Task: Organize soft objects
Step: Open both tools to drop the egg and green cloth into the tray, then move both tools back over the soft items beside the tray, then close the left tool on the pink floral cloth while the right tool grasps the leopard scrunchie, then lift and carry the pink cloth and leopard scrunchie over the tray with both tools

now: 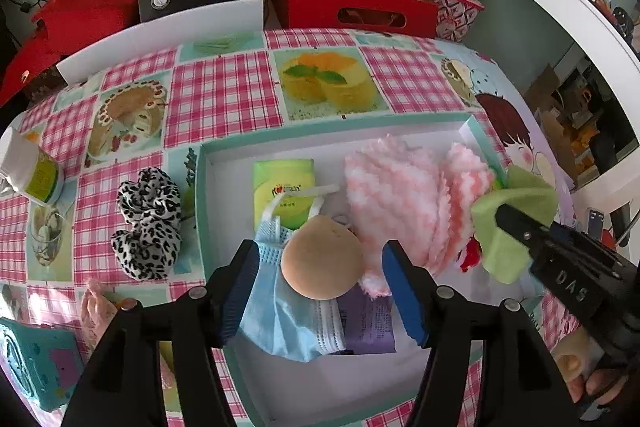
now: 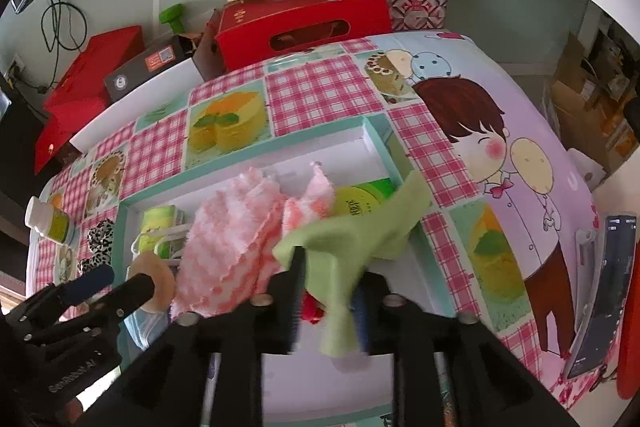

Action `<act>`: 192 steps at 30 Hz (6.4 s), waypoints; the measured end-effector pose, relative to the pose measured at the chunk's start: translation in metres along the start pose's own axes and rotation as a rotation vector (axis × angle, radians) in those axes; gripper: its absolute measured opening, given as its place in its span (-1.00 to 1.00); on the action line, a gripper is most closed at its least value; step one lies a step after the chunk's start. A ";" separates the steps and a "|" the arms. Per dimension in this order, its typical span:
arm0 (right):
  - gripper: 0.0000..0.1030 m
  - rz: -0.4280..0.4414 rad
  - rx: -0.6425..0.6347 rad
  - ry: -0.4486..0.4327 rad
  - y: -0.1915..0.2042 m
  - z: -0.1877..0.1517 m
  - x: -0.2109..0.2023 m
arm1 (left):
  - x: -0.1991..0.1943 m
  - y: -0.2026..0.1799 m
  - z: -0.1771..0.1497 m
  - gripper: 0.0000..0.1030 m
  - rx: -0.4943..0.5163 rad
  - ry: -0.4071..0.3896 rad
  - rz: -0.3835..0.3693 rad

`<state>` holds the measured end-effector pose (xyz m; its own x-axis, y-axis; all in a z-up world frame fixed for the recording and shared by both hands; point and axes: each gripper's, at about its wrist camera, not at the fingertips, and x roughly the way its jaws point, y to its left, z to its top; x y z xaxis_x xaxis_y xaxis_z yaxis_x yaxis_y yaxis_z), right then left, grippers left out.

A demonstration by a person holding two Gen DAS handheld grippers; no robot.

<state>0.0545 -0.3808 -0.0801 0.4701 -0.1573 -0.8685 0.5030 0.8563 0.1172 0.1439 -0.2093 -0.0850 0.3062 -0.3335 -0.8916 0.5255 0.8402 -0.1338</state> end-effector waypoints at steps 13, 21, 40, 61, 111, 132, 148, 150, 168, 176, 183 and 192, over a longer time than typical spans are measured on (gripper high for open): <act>0.31 -0.021 -0.020 0.021 0.007 0.000 0.007 | -0.002 0.014 0.001 0.67 -0.056 -0.033 0.047; 1.00 -0.030 0.006 0.003 0.004 0.002 0.008 | 0.002 0.035 0.003 0.94 -0.143 -0.069 0.093; 1.00 -0.013 -0.002 0.002 0.008 0.002 0.004 | -0.009 0.042 0.005 0.95 -0.154 -0.078 0.064; 1.00 0.099 -0.057 -0.121 0.041 0.008 -0.043 | -0.059 0.089 0.006 0.95 -0.196 -0.154 0.100; 0.96 0.342 -0.365 -0.103 0.153 -0.036 -0.007 | -0.042 0.147 -0.096 0.94 -0.524 -0.091 0.177; 0.54 0.469 -0.558 -0.042 0.222 -0.047 0.025 | -0.013 0.157 -0.098 0.77 -0.563 -0.020 0.269; -0.02 0.457 -0.604 0.013 0.243 -0.054 0.054 | -0.013 0.165 -0.101 -0.05 -0.614 -0.022 0.211; -0.08 0.448 -0.599 0.018 0.243 -0.053 0.057 | -0.012 0.166 -0.101 -0.05 -0.620 -0.023 0.203; -0.10 0.472 -0.409 0.068 0.235 -0.034 0.068 | -0.011 0.167 -0.103 -0.05 -0.637 -0.022 0.182; -0.58 0.475 -0.386 0.078 0.233 -0.034 0.074 | -0.009 0.166 -0.102 -0.13 -0.633 -0.025 0.178; -0.62 0.496 -0.382 0.077 0.230 -0.033 0.068 | -0.008 0.168 -0.102 -0.49 -0.640 -0.036 0.149; -0.67 0.529 -0.363 0.050 0.219 -0.029 0.053 | -0.018 0.165 -0.098 -0.57 -0.626 -0.094 0.142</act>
<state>0.1684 -0.1869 -0.1141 0.5488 0.3473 -0.7604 -0.0690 0.9253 0.3729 0.1476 -0.0223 -0.1330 0.4218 -0.2126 -0.8814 -0.0792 0.9598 -0.2694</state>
